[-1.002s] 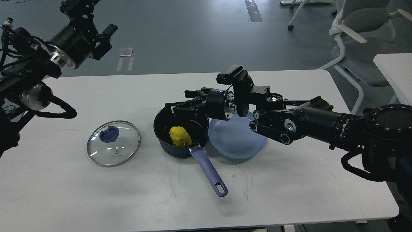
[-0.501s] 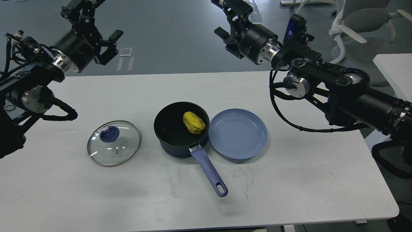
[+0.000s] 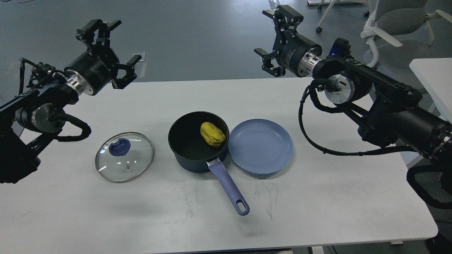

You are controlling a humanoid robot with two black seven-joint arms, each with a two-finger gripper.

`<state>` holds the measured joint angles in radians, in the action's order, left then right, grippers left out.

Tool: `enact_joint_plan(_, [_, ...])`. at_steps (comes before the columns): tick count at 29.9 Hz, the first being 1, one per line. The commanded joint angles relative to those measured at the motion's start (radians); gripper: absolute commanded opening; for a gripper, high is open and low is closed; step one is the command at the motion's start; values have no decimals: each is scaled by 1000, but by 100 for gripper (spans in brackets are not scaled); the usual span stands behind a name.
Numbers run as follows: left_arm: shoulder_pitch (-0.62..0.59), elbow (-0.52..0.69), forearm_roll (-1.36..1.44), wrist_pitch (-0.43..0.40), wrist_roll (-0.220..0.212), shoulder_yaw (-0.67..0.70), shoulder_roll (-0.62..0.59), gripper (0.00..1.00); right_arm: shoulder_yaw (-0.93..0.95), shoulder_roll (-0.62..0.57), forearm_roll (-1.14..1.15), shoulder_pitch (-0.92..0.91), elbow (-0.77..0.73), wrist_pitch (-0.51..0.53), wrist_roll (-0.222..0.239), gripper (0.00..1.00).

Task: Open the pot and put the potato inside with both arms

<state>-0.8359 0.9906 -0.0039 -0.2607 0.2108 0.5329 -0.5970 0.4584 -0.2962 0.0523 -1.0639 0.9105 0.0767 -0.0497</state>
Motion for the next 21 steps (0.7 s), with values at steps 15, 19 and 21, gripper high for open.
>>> enact_joint_plan(15, [44, 0, 5, 0, 9, 18, 28, 98, 0, 16, 6, 71, 34, 18, -19, 100])
enact_joint_plan(19, [47, 0, 5, 0, 10, 18, 28, 98, 0, 12, 6, 97, 34, 35, -19, 100])
enact_joint_plan(21, [55, 3, 5, -2, 10, 18, 26, 98, 0, 9, 6, 98, 33, 46, -19, 100])
